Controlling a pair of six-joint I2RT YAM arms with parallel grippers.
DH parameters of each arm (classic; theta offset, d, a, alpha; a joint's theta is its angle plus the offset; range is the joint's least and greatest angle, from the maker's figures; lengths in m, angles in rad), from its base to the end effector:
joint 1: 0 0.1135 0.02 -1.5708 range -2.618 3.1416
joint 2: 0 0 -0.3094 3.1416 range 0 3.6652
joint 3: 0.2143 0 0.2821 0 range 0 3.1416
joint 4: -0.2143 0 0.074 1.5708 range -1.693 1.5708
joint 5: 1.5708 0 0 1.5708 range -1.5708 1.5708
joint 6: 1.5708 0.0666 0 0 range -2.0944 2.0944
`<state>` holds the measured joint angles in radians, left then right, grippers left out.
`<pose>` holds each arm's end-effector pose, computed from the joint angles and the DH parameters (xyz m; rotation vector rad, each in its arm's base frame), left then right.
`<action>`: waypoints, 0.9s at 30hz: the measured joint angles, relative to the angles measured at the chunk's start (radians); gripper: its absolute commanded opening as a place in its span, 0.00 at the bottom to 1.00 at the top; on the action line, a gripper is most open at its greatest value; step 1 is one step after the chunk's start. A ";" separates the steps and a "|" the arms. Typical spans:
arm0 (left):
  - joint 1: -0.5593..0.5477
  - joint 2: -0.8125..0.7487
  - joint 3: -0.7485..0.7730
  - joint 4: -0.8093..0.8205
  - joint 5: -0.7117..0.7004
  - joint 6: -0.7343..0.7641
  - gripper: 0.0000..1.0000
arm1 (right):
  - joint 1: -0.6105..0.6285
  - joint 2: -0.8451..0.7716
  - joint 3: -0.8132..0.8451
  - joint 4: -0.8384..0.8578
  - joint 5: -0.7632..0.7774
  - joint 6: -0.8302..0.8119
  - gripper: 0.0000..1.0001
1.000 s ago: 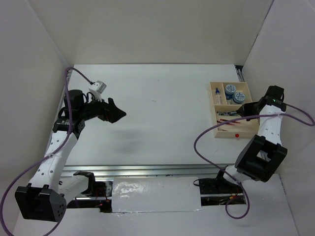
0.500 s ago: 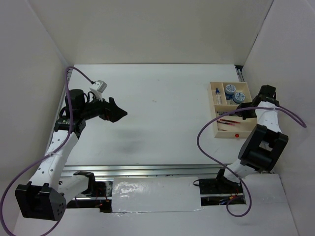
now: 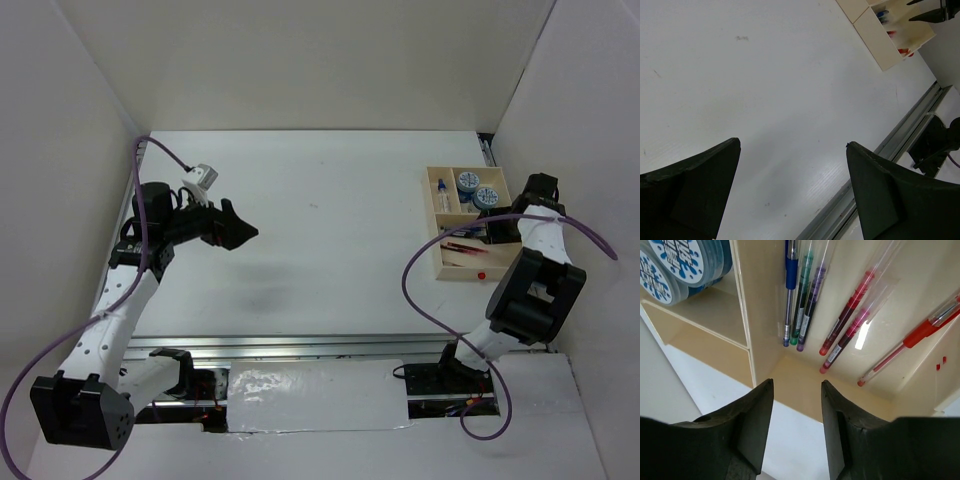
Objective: Sort the stationery into containers
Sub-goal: Place the pen in the storage box, then reset both arms
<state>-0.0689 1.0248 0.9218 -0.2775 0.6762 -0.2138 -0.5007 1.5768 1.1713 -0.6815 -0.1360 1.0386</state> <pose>0.2532 -0.0593 0.3625 0.3139 1.9295 -0.8434 0.3236 -0.1668 0.2454 1.8389 1.9626 0.3529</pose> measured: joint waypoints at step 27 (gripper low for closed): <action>0.036 -0.234 0.089 -0.356 -0.396 0.118 0.99 | 0.378 -1.030 -0.196 0.015 -0.081 -0.977 1.00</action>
